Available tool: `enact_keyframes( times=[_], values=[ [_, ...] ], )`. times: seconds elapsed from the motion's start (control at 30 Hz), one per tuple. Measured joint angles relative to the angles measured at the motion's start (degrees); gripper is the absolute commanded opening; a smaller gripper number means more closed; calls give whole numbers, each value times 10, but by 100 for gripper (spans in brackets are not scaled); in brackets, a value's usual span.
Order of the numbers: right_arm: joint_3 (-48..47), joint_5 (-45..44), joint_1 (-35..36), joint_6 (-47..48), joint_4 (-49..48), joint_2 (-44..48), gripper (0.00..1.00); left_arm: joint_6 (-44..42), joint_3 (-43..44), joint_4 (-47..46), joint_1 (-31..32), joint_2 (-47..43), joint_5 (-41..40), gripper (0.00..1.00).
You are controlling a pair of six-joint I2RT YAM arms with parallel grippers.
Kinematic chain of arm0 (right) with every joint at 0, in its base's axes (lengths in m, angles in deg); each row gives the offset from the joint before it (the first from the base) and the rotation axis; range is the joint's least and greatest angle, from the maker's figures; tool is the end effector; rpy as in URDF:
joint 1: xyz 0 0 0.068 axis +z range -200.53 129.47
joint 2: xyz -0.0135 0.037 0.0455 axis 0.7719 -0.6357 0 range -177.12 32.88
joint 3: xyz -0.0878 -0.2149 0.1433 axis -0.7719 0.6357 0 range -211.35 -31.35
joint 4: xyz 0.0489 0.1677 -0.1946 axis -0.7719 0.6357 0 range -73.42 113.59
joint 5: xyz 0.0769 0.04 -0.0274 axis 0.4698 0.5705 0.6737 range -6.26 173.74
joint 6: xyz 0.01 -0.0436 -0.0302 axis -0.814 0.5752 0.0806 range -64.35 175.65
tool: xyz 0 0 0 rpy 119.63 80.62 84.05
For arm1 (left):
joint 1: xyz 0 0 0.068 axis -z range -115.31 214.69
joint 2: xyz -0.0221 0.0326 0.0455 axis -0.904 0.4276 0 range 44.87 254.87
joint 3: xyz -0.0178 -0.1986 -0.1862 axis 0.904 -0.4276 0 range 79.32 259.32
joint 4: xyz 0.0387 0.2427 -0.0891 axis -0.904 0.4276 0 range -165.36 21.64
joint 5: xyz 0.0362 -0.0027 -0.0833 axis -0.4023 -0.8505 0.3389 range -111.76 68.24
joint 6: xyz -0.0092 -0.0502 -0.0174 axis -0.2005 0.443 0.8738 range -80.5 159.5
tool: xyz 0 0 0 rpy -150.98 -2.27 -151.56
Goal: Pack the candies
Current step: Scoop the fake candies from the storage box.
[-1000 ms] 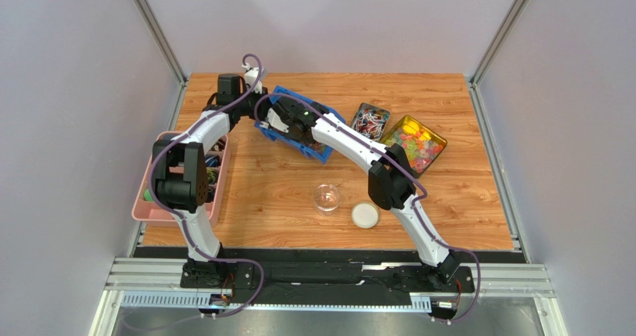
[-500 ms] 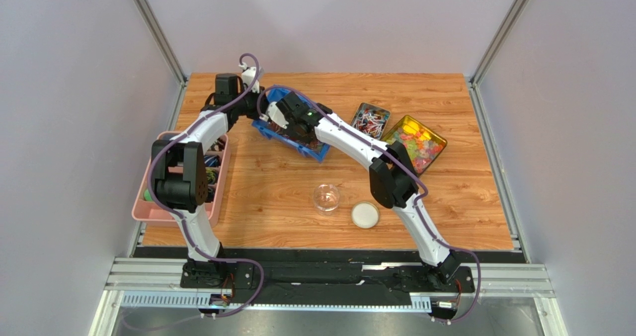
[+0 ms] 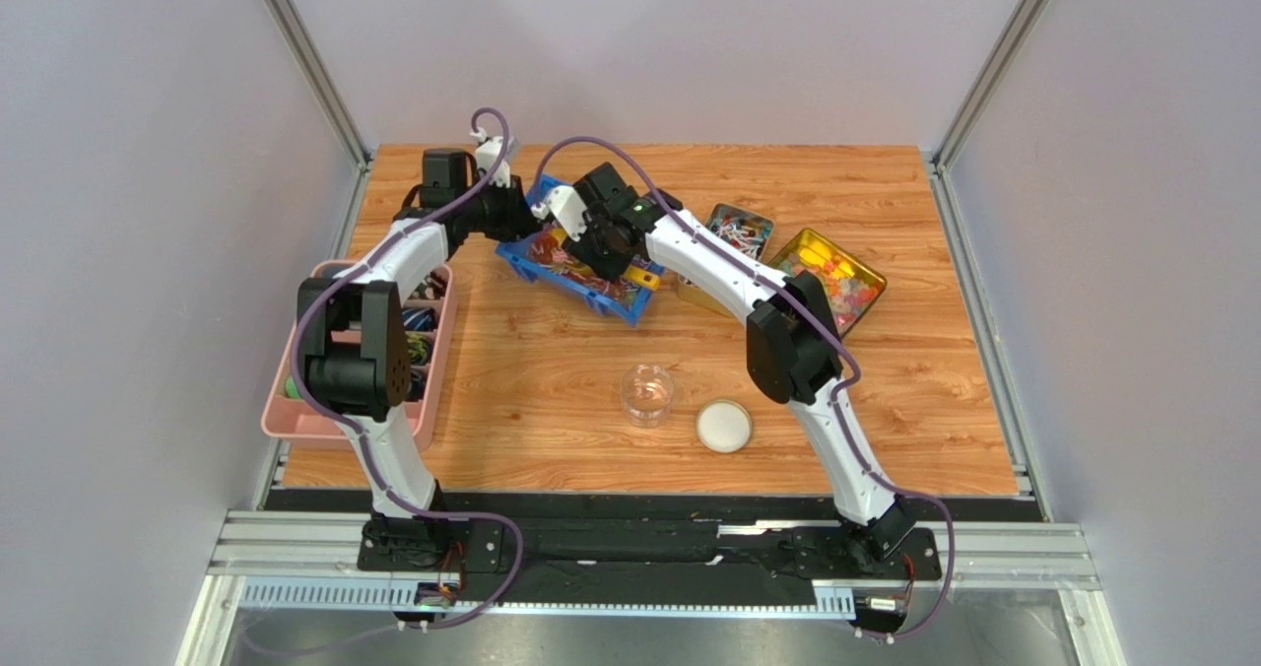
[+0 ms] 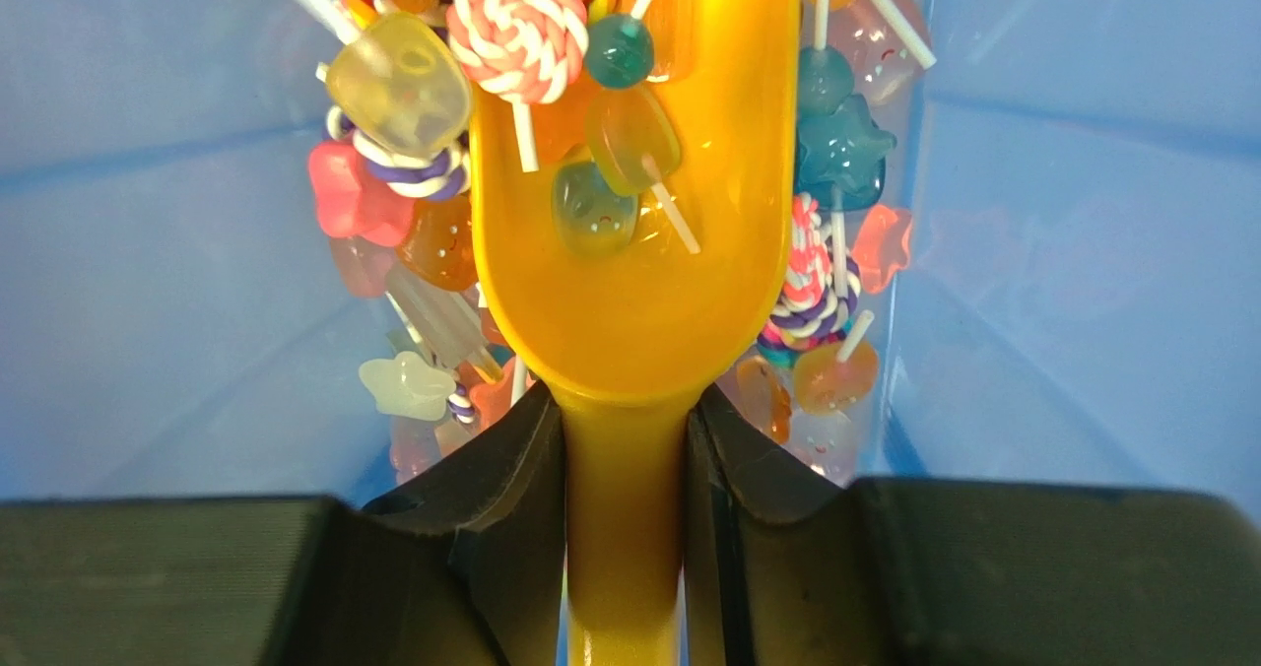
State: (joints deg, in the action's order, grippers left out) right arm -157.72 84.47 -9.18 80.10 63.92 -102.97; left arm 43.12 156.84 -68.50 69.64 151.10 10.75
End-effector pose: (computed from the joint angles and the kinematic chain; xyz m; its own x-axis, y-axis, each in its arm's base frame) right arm 0.3907 0.3445 0.2244 -0.2964 -0.8121 -0.5026 -0.8661 0.4503 -0.2169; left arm 0.4189 -0.0555 0.2414 -0.6104 -0.0005 -0.7921 0.4708 0.8039 -0.3633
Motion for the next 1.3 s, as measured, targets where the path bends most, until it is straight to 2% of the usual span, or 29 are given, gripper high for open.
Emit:
enact_keyframes(
  times=[0.3,0.5,0.8,1.3],
  values=[
    [0,122,-32,-24,6,17,0,6,2,13,-19,0,49,0],
    [0,154,-43,-33,11,33,0,0,33,56,-21,0,63,0],
    [0,132,-36,-37,0,38,0,-36,94,135,-21,16,58,0],
    [23,11,8,-28,-25,38,0,-53,139,204,-13,47,34,0]
  ],
)
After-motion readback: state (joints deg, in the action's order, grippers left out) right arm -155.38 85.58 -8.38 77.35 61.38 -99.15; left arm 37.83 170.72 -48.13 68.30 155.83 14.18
